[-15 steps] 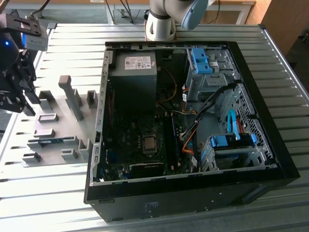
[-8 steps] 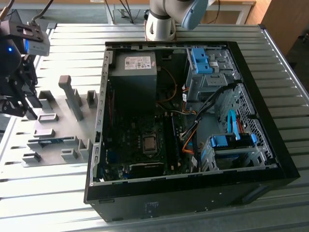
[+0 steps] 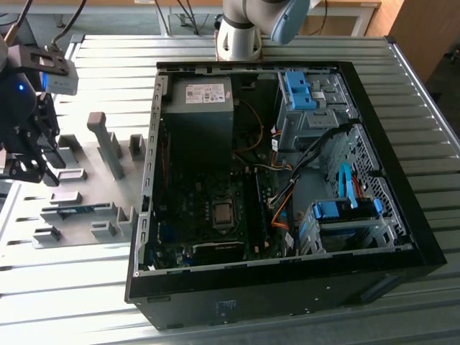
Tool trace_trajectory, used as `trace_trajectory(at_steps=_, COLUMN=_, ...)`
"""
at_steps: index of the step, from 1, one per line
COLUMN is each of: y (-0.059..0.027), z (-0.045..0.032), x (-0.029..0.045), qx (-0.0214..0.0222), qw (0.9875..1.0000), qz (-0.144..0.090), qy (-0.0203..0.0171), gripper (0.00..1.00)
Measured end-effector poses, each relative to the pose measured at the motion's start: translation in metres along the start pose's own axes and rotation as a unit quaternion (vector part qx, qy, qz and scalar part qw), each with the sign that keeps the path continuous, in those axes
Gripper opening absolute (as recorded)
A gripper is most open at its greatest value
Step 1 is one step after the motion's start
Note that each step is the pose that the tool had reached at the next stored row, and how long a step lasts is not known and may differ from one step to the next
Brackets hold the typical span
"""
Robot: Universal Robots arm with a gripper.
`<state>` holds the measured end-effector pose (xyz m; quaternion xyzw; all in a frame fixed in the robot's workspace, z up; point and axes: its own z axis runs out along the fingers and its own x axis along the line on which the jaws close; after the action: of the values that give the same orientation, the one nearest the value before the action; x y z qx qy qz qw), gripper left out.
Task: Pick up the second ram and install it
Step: 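Pick up the second ram and move it above second insertion slot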
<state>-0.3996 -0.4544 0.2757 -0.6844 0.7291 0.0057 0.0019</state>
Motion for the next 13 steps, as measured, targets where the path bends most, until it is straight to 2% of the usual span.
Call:
trace_trajectory(at_steps=11, y=-0.0003, z=0.0197, x=0.0045, qx=0.0001, qw=1.0, qz=-0.004, qy=0.0, gripper=0.37)
trace_trajectory(at_steps=13, y=-0.0003, z=0.0207, x=0.0046, qx=0.0002, qw=1.0, qz=-0.004, qy=0.0, gripper=0.37)
